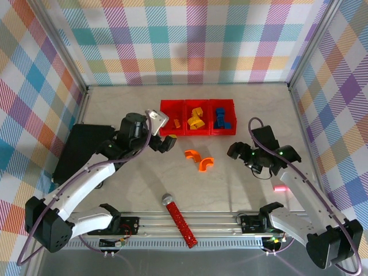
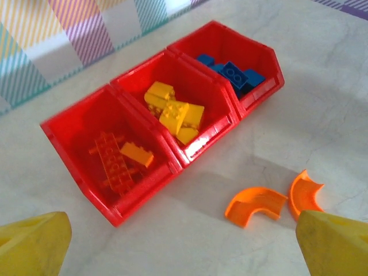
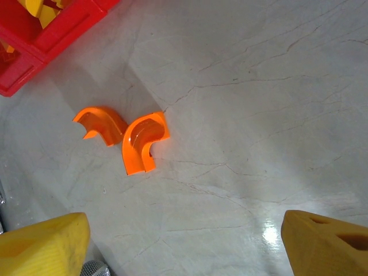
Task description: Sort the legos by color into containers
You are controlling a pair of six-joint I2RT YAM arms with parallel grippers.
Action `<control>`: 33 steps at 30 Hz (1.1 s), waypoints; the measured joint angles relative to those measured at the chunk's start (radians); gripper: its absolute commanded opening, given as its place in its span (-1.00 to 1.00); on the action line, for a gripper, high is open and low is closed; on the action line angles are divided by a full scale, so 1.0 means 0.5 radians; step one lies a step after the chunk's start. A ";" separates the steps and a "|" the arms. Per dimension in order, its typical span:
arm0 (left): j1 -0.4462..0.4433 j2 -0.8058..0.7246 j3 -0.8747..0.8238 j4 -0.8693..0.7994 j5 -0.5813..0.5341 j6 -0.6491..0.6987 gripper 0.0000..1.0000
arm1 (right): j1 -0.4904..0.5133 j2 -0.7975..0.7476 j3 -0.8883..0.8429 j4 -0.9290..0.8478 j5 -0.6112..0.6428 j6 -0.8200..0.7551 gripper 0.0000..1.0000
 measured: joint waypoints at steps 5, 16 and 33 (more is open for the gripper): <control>0.023 0.240 0.386 -0.311 -0.037 -0.327 1.00 | 0.000 0.012 0.035 0.014 0.009 0.005 0.75; 0.026 0.256 0.184 -0.291 0.183 0.021 0.99 | -0.008 -0.063 0.073 0.007 0.124 -0.124 0.79; -0.015 0.892 0.517 -0.702 0.471 1.477 0.64 | -0.285 -0.036 0.044 0.133 0.188 -0.356 0.84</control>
